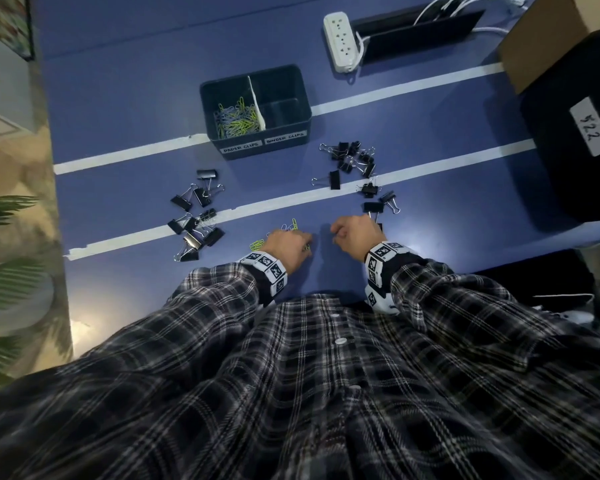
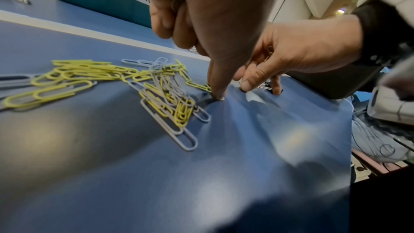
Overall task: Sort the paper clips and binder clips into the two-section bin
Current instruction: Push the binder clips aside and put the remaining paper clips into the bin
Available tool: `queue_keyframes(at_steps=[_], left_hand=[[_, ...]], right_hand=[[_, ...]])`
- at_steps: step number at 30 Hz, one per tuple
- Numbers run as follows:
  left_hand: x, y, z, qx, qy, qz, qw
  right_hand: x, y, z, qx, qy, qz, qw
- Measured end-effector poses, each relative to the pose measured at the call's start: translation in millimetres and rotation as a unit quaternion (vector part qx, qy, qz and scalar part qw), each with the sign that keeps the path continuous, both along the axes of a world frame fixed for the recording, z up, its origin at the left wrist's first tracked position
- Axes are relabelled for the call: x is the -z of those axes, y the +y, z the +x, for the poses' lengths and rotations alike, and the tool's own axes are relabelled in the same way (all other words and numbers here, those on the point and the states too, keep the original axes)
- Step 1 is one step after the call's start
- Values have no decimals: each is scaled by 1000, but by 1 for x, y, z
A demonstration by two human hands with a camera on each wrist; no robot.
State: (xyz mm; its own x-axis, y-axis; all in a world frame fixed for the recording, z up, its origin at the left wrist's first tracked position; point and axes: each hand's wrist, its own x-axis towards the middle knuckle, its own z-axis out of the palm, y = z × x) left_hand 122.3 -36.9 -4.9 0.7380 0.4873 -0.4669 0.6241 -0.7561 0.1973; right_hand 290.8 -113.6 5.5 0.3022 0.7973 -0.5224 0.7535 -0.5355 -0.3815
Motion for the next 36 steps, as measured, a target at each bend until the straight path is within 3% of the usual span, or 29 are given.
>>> queue_keyframes(at_steps=[3, 6, 10, 21, 27, 32, 36], left_hand=[[-2, 0, -10, -31, -36, 26, 999], [-4, -4, -12, -40, -4, 51, 998], [-2, -7, -4, -4, 24, 60, 998], [0, -4, 0, 20, 36, 59, 997], [-5, 2, -1, -66, 16, -23, 997], [-5, 6, -6, -56, -4, -72, 996], [1, 8, -20, -146, -127, -118, 974]], right_hand=[[-3, -1, 2, 35, 3, 22, 999], [-4, 1, 7, 90, -35, 2, 995], [1, 0, 5, 68, -72, -57, 993], [2, 17, 2, 67, -101, -40, 992], [-2, 23, -5, 17, -116, -68, 991], [2, 20, -4, -13, -94, -77, 993], [7, 18, -3, 1, -41, -31, 999]])
